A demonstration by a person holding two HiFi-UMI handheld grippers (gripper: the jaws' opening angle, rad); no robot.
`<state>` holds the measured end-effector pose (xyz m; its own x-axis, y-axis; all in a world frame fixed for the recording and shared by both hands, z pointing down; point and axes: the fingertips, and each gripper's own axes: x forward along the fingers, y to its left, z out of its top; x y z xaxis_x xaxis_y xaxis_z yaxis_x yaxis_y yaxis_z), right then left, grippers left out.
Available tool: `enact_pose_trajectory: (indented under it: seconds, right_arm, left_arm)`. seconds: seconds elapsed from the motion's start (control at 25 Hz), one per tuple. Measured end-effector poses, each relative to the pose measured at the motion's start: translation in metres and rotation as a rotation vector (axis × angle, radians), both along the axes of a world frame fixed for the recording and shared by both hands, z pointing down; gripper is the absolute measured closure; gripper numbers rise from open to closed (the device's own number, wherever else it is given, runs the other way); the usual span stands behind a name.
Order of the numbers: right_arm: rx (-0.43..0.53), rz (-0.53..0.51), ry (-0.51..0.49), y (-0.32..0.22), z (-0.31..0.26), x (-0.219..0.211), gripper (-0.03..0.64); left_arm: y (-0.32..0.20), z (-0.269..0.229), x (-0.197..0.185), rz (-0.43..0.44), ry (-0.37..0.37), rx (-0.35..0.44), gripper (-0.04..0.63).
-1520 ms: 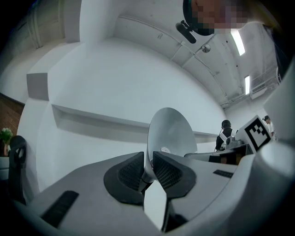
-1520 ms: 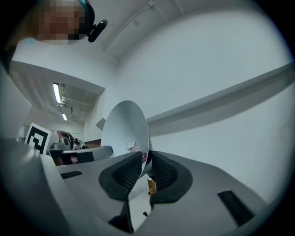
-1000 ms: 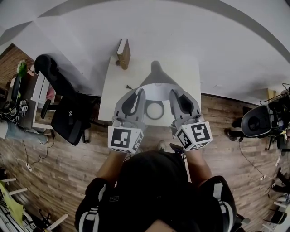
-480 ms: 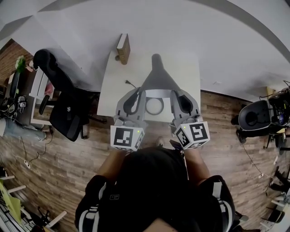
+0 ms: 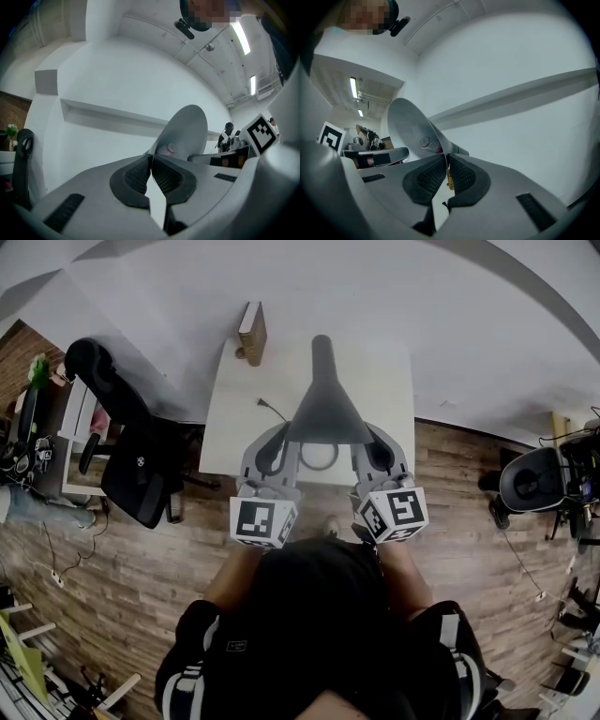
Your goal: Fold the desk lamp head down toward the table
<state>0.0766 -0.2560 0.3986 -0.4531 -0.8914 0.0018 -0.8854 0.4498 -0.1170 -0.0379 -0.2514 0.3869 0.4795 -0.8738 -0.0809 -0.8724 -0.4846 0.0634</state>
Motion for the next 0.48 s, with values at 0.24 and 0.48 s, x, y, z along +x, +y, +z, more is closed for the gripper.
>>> enact_pose_trajectory:
  seconds: [0.24,0.48]
  right_arm:
    - [-0.016,0.014,0.030,0.000,0.021,0.001,0.594]
    - [-0.045,0.017,0.077,-0.001,0.045,0.001,0.595]
  left_arm:
    - [0.003,0.025,0.001,-0.003,-0.047,-0.015,0.563]
    - [0.002,0.051,0.001,-0.008,-0.079,-0.046,0.563]
